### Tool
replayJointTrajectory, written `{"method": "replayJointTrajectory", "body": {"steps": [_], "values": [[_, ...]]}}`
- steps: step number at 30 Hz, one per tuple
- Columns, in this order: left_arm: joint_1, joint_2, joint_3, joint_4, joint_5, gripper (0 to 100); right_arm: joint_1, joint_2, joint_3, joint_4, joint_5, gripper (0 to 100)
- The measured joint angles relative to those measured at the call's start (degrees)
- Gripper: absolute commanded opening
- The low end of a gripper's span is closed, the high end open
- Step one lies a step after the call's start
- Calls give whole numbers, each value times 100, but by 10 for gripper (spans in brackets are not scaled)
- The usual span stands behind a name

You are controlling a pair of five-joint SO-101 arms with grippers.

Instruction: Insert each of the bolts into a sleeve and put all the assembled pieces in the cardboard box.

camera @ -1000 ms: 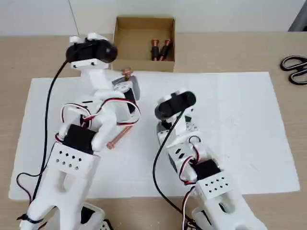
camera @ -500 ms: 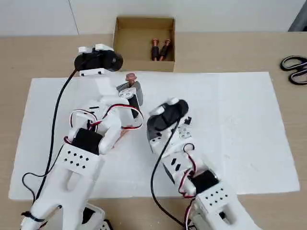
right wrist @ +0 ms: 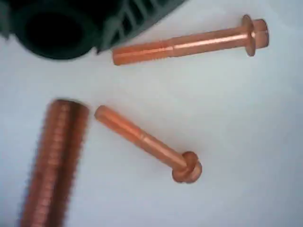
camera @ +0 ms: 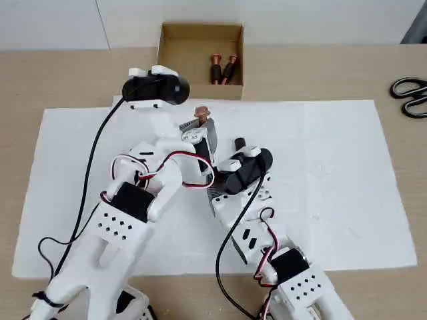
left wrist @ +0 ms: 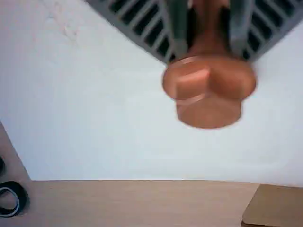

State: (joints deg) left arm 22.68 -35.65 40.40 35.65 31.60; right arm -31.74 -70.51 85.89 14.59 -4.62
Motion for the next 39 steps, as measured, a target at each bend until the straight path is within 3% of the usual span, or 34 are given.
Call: {"method": "replayJointTrajectory", "body": {"steps": [12,23,39], "values": [[141,-105,0,-360,-246,6,0,0,0,132,0,4],[325,-976,1345,-1116,-334,6,0,0,0,132,-9,4],[325,-1116,1758,-1556,-334,6,0,-26,0,132,-9,4]]}}
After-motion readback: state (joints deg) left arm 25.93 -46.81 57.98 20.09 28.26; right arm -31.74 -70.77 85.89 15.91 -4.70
